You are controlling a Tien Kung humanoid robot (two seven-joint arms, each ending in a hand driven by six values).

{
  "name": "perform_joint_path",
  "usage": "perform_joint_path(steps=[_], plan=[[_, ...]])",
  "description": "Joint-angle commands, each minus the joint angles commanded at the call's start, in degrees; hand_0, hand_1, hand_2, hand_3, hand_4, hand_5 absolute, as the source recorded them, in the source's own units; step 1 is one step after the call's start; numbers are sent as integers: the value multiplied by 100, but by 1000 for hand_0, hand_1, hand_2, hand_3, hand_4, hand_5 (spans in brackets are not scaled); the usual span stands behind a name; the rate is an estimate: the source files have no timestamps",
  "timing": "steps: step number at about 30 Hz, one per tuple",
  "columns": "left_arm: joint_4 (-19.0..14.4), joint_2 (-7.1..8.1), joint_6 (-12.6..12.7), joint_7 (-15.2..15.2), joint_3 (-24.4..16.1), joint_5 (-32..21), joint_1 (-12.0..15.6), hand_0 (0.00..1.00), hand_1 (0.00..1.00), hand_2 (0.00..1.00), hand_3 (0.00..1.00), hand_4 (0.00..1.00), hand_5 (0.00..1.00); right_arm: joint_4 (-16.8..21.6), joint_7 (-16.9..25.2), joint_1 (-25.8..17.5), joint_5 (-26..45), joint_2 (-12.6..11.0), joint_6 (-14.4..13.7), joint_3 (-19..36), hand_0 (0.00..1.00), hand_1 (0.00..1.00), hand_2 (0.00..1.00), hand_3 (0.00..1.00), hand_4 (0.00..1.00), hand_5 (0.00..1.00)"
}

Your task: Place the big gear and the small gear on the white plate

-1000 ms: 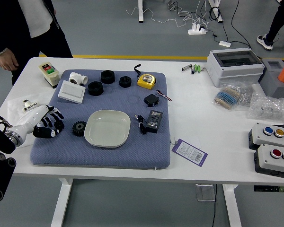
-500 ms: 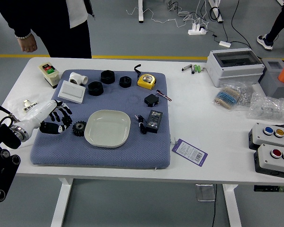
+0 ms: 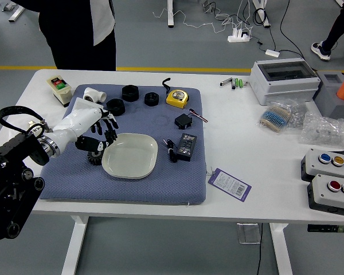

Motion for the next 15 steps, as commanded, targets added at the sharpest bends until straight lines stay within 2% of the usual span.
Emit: perform_joint_path(steps=[2,3,5,8,9,14,15], plan=[[105,-98,3,-5,30,0,-18,337,393,456,558,674,2,0,1,3,11,1,-2,-13,658,675,739,567,788,677],[119,-112,4,-4,31,0,-18,375,409,475,567,758,2,-1,2,3,16,2,-2,-16,658,675,739,567,788,677],[228,-233,-7,21,-8,0,16,375,409,475,567,758,2,2,2,2,-1,1,-9,-13,658,675,739,567,788,677],[349,-333,-2,41,-27,0,50,375,409,475,567,758,2,5,9,-2,1,1,-15,-1,658,675,739,567,788,677],[390,-360,9,50,-25,0,61,414,473,524,578,929,64,6,11,-4,7,-1,-15,1,660,676,739,567,789,677],[508,-442,19,143,21,0,63,414,473,524,578,929,64,6,12,-6,1,-5,-15,6,660,676,739,567,789,677],[508,-451,19,161,26,0,67,446,601,697,684,998,133,6,13,-8,3,-6,-13,6,658,674,738,567,789,677]])
